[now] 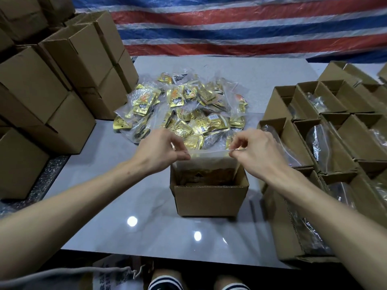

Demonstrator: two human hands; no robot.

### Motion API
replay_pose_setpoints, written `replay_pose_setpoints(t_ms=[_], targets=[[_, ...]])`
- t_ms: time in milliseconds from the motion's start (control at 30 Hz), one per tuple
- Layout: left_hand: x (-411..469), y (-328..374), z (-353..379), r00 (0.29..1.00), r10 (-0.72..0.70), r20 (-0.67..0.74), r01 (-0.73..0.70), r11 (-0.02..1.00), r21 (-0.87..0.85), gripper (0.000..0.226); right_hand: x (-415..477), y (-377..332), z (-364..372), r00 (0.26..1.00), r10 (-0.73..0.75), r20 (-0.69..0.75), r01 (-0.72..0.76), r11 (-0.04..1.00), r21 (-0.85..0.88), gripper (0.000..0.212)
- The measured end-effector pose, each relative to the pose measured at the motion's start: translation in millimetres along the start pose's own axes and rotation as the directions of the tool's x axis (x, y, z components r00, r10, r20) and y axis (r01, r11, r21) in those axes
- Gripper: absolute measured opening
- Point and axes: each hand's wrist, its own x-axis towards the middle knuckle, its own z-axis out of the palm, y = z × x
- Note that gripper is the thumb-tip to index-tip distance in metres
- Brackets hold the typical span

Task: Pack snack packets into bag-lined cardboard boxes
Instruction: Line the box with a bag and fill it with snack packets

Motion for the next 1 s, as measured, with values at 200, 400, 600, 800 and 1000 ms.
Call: replay_pose_setpoints(t_ms=[200, 400, 600, 800, 1000], targets=[[1.9, 1.0, 8.0, 0.990, 0.034, 0.136, -0.037, 0.999, 0.022, 0.010, -2.6, 6.2, 4.8, 0.965, -0.179, 0.194, 0.152, 0.977, 0.147, 0.027], [-1.3, -0.1, 22.6, 0.899, -0.049, 0.435, 0.033, 0.998, 0.045, 0.008, -2.9, -0.8, 8.3, 0.853, -0.133, 0.504, 0.057, 0.985, 0.162, 0.020], [7.3, -4.4, 34.8, 0.905, -0.067, 0.420, 0.011, 0.991, 0.135, 0.011, -1.7, 5.1, 23.0, 0.879, -0.047, 0.475, 0.106, 0.990, -0.098, 0.015], [11.3, -5.1, 56.9, 0.971, -0.059, 0.231, -0.068, 0.860, 0.506, 0.009, -12.8, 3.3, 41.1, 0.934, -0.234, 0.270, 0.267, 0.959, -0.094, 0.017], [7.1, 4.8, 71.3, 0.962, -0.030, 0.270, -0.190, 0.637, 0.747, 0.008, -17.7, 3.7, 47.3, 0.737, -0.071, 0.673, 0.319, 0.913, -0.253, 0.052]])
